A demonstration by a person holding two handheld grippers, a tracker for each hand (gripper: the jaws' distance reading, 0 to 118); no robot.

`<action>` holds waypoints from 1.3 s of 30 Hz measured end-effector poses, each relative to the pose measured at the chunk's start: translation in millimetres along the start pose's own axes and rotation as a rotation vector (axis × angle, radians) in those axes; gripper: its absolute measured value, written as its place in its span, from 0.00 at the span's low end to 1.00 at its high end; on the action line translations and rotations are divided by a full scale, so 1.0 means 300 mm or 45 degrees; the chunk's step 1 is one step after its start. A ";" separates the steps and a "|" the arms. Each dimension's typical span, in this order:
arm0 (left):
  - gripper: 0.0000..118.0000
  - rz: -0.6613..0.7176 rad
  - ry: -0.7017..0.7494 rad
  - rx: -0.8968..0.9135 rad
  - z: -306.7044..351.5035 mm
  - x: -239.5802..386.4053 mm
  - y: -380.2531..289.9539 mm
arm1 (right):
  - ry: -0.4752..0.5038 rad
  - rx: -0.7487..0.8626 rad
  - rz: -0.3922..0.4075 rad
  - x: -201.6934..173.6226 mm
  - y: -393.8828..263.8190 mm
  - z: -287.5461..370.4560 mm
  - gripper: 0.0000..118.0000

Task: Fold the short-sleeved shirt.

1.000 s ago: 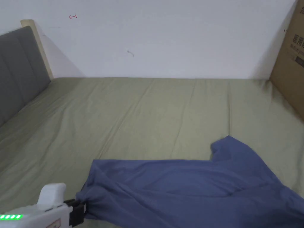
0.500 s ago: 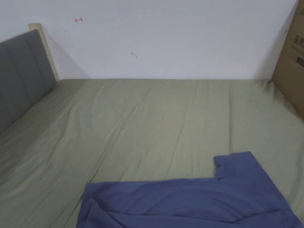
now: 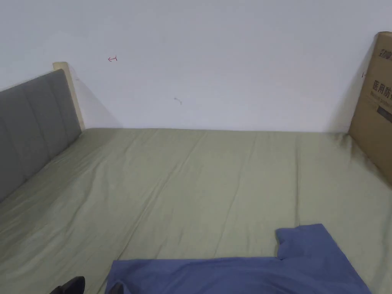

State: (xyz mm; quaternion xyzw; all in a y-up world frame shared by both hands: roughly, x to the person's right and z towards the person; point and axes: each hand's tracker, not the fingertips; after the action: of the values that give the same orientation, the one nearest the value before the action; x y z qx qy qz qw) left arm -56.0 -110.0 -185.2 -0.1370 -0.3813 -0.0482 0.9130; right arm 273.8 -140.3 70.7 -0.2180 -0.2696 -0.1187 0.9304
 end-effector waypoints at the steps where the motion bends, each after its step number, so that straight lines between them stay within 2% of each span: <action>1: 0.48 0.011 -0.009 0.006 0.011 0.010 0.008 | 0.036 0.005 0.012 -0.014 0.006 -0.002 0.51; 2: 0.41 0.019 -0.029 0.029 0.023 0.017 0.016 | 0.038 0.001 0.018 -0.033 0.011 -0.003 0.33; 3: 0.29 0.026 -0.047 0.025 0.026 0.018 0.023 | 0.027 0.006 0.021 -0.048 0.011 -0.004 0.17; 4: 0.11 0.034 -0.046 0.018 0.025 0.024 0.025 | 0.027 0.009 0.034 -0.063 0.010 -0.004 0.08; 5: 0.00 0.036 -0.024 0.012 0.025 0.027 0.024 | 0.041 -0.001 0.066 -0.072 0.010 -0.015 0.02; 6: 0.00 0.036 -0.028 -0.004 0.017 0.023 0.027 | 0.024 0.005 0.084 -0.083 0.005 -0.018 0.00; 7: 0.00 0.031 -0.012 -0.084 -0.001 0.020 0.025 | 0.015 0.010 0.098 -0.092 -0.002 -0.024 0.00; 11: 0.00 0.124 -0.064 -0.137 -0.053 -0.052 0.027 | -0.014 0.007 0.076 -0.082 -0.015 -0.057 0.00; 15: 0.00 0.143 -0.021 -0.299 -0.224 -0.146 0.044 | -0.023 -0.061 0.050 -0.041 -0.030 -0.085 0.00; 16: 0.03 0.164 -0.051 -0.388 -0.306 -0.179 0.042 | -0.033 -0.074 0.044 -0.027 -0.038 -0.094 0.00; 18: 0.34 0.219 -0.142 -0.501 -0.453 -0.240 0.016 | -0.053 -0.105 0.013 0.001 -0.050 -0.112 0.00; 19: 0.44 0.250 -0.175 -0.532 -0.541 -0.269 -0.007 | -0.054 -0.121 -0.022 0.021 -0.058 -0.123 0.00; 22: 0.46 0.284 -0.113 -0.692 -0.803 -0.315 -0.084 | -0.053 -0.168 -0.142 0.080 -0.088 -0.155 0.00; 26: 0.46 0.380 -0.037 -0.826 -1.050 -0.353 -0.210 | -0.106 -0.222 -0.165 0.140 -0.120 -0.171 0.00; 30: 0.44 0.355 0.018 -0.949 -1.153 -0.342 -0.300 | -0.166 -0.262 -0.184 0.196 -0.146 -0.163 0.00; 34: 0.25 0.332 0.052 -0.920 -1.149 -0.322 -0.316 | -0.204 -0.287 -0.189 0.228 -0.152 -0.166 0.00; 36: 0.01 0.352 -0.015 -0.954 -1.164 -0.317 -0.327 | -0.195 -0.290 -0.200 0.244 -0.137 -0.185 0.00; 37: 0.01 0.324 0.043 -0.950 -1.164 -0.305 -0.326 | -0.182 -0.288 -0.206 0.250 -0.125 -0.196 0.00; 39: 0.01 0.252 0.039 -0.965 -1.174 -0.288 -0.332 | -0.160 -0.265 -0.208 0.269 -0.078 -0.243 0.00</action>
State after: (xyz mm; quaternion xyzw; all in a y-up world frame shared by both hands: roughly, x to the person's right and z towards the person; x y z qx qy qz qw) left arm 104.5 -307.8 -461.8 -0.4998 -0.3079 -0.0995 0.8035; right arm 365.4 -203.4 68.2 -0.2976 -0.3305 -0.2072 0.8713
